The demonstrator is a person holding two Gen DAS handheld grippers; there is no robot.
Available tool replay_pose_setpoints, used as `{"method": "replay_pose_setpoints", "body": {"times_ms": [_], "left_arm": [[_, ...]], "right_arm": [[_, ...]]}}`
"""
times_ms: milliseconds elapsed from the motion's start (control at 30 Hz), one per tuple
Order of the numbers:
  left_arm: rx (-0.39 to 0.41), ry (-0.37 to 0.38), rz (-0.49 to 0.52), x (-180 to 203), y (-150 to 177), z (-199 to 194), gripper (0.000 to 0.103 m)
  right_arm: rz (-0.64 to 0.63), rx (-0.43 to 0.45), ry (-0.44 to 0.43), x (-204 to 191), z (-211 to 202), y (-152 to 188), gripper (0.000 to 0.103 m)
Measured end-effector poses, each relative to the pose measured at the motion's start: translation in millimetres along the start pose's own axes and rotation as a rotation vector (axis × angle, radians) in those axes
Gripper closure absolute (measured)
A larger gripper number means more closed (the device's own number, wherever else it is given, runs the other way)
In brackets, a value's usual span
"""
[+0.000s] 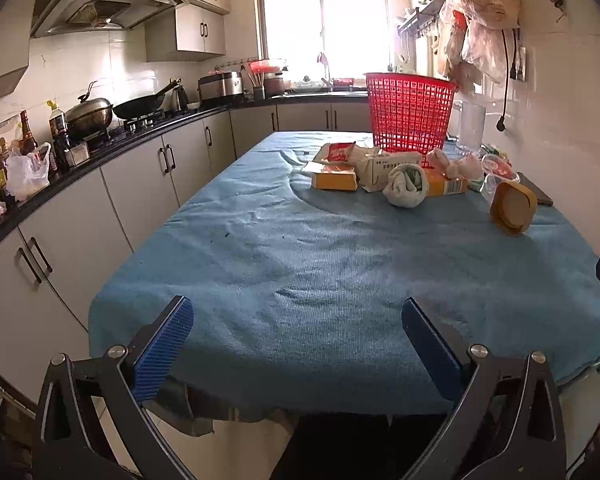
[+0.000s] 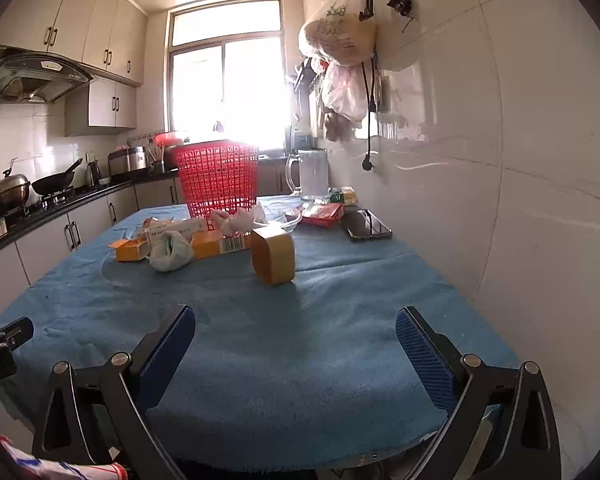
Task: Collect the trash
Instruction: 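Move both tools toward the cluttered end of the table, then grasp the white rolled towel with the left tool while the right tool grasps the yellow sponge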
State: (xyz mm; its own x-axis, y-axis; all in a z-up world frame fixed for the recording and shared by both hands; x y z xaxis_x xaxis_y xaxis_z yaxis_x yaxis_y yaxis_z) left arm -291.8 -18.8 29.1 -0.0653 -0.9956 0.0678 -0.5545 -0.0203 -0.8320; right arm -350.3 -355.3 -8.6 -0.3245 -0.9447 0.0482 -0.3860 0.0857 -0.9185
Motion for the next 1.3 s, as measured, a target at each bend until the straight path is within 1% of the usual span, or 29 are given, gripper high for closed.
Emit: {"method": "replay_pose_setpoints", "body": {"times_ms": [333,733,933,1100,1200,1300], "left_arm": [[-0.034,-0.016,0.002,0,-1,13,0.000],[-0.061,-0.028,0.017,0,-6,28,0.000],[-0.071,-0.031,0.067,3,-22,44,0.000],[-0.065,-0.030,0.096,4,-41,58,0.000],[-0.067,-0.013,0.127,6,-59,68,0.000],[-0.077,0.027,0.149,11,-75,76,0.000]], "right_arm": [[0.043,-0.045,-0.002,8,13,3,0.001],[0.047,-0.086,-0.023,8,32,2,0.001],[-0.005,-0.131,-0.060,5,54,-5,0.001],[-0.052,-0.141,-0.071,4,76,-14,0.001],[-0.063,-0.162,-0.091,6,94,-22,0.001],[-0.055,-0.183,-0.114,12,107,-29,0.001]]}}
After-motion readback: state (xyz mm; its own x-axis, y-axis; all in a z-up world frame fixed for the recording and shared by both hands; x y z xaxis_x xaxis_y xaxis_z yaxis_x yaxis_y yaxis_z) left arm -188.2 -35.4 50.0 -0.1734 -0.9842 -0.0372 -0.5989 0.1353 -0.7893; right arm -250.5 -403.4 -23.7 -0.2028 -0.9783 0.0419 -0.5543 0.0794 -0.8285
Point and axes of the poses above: each gripper's, at about its wrist camera, not at the fingertips, and z roughly the way its jaws point, x to its right, y to its underside, the point moved 3 cm from there along z, roughly the way its jaws point, and after that the axes turned 9 degrees about -z, right-handed, at the moved point
